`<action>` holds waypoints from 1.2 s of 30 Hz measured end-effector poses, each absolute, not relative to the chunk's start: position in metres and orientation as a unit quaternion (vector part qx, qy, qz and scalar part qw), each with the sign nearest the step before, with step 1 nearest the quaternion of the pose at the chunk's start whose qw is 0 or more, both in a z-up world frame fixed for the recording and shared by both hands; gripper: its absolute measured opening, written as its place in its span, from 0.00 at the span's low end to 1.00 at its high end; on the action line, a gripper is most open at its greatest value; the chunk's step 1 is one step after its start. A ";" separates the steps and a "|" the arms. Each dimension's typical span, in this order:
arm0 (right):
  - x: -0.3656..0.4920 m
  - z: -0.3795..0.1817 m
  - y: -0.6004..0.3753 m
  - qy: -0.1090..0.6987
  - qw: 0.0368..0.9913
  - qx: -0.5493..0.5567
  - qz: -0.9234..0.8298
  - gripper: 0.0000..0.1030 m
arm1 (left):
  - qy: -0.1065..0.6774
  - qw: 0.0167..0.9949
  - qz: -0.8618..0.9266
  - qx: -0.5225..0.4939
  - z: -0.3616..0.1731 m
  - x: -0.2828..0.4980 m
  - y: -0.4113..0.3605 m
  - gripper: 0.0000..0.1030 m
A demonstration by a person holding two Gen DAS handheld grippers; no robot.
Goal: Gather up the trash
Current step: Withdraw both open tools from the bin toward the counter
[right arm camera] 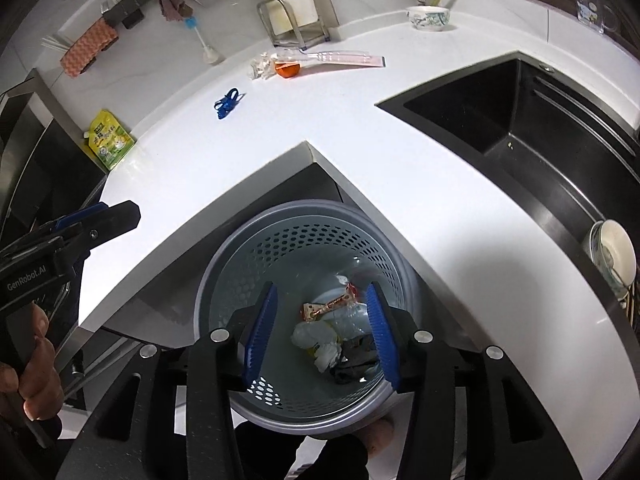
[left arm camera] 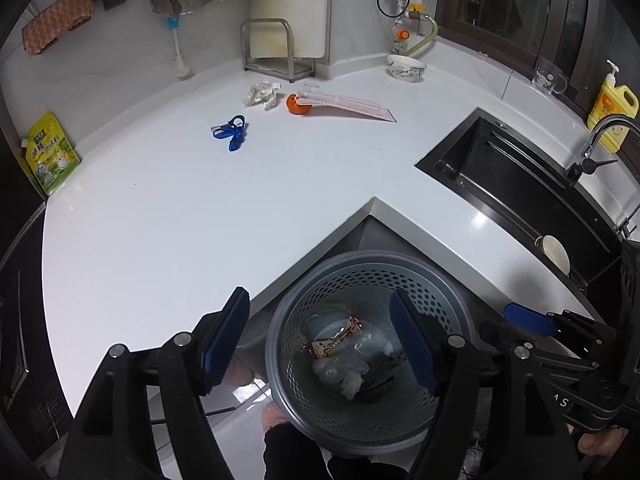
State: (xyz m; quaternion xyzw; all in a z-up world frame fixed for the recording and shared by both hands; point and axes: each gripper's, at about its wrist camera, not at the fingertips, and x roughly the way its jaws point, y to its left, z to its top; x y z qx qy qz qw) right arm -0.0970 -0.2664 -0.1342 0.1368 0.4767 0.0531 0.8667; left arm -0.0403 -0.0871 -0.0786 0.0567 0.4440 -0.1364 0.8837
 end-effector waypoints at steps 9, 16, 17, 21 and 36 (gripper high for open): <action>-0.094 -0.122 -0.274 0.458 0.879 0.108 0.075 0.47 | 0.435 0.893 -0.109 0.044 -0.069 -0.046 -0.087 0.74; -0.077 -0.111 -0.284 0.447 0.888 0.078 0.073 0.50 | 0.434 0.897 -0.083 0.035 -0.063 -0.039 -0.078 0.74; -0.074 -0.109 -0.284 0.445 0.890 0.075 0.071 0.50 | 0.433 0.897 -0.079 0.032 -0.062 -0.037 -0.076 0.74; -0.060 -0.104 -0.288 0.436 0.895 0.063 0.065 0.53 | 0.429 0.900 -0.066 0.027 -0.057 -0.023 -0.069 0.74; 0.047 -0.085 -0.283 0.396 0.918 0.001 0.030 0.64 | 0.402 0.914 -0.048 0.016 -0.048 0.092 -0.047 0.82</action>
